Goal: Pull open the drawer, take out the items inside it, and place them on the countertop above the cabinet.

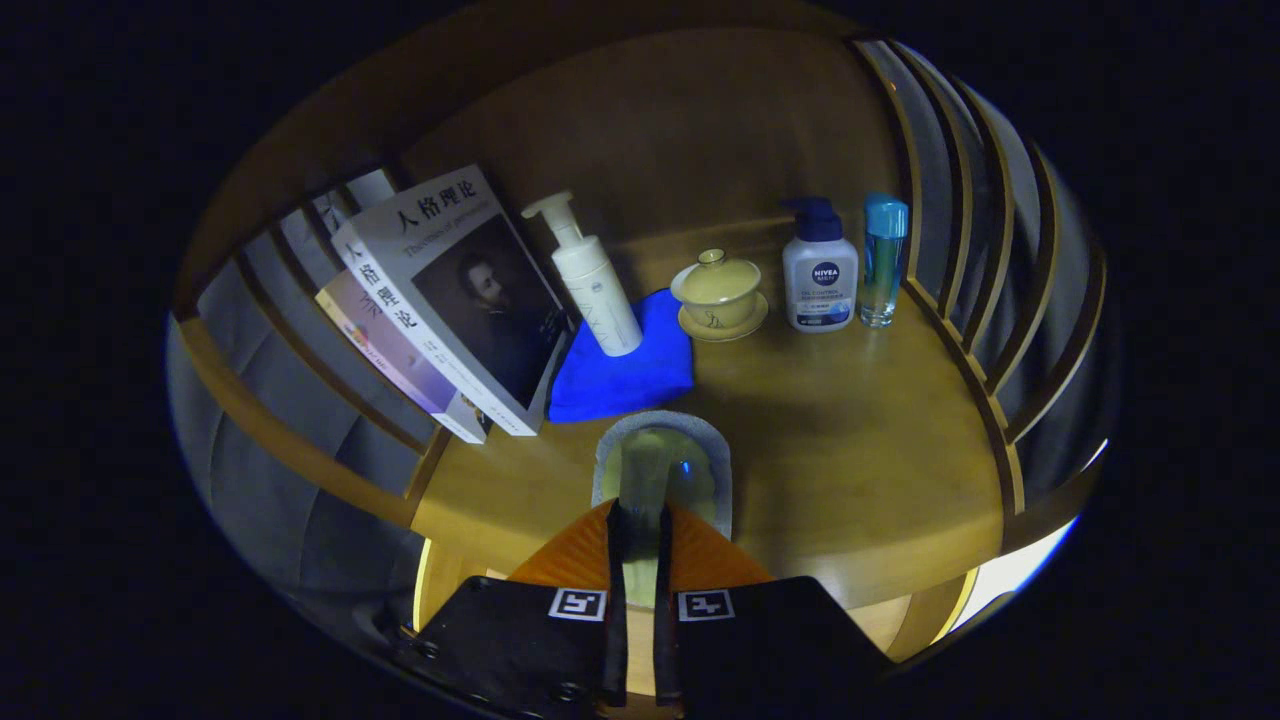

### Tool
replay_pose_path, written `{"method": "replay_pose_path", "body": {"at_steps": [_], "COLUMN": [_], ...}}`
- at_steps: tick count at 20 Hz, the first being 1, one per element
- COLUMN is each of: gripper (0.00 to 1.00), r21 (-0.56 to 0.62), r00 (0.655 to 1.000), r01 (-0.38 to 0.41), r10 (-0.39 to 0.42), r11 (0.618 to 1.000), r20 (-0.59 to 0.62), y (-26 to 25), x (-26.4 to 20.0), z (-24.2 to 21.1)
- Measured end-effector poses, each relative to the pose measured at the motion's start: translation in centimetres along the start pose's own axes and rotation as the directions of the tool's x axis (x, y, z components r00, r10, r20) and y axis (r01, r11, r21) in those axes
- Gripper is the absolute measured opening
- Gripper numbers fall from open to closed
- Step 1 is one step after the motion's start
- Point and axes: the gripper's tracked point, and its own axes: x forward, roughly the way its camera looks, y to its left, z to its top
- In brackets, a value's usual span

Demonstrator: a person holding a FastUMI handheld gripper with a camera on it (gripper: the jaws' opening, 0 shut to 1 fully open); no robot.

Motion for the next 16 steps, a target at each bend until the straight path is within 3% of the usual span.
{"method": "replay_pose_path", "body": {"at_steps": [7,13,14,16], "gripper": [0.15,0.23,0.37,0.54], "r21": [0.101,0.048,0.035,0.002], "r00": [1.000,1.000,1.000,0.998], "r01": [0.011,-0.011,-0.015,-0.022], "r10": [-0.011,0.011,0.015,0.022], "r11": [0.995,0.999,0.999,1.000], "r20": [0.001,0.000,0.014,0.066], "y": [-1.5,-0.9,-0.6,0.2], "x": [1.9,3.2,3.2,2.5], "z": [1.7,1.0,1.0,1.6]}}
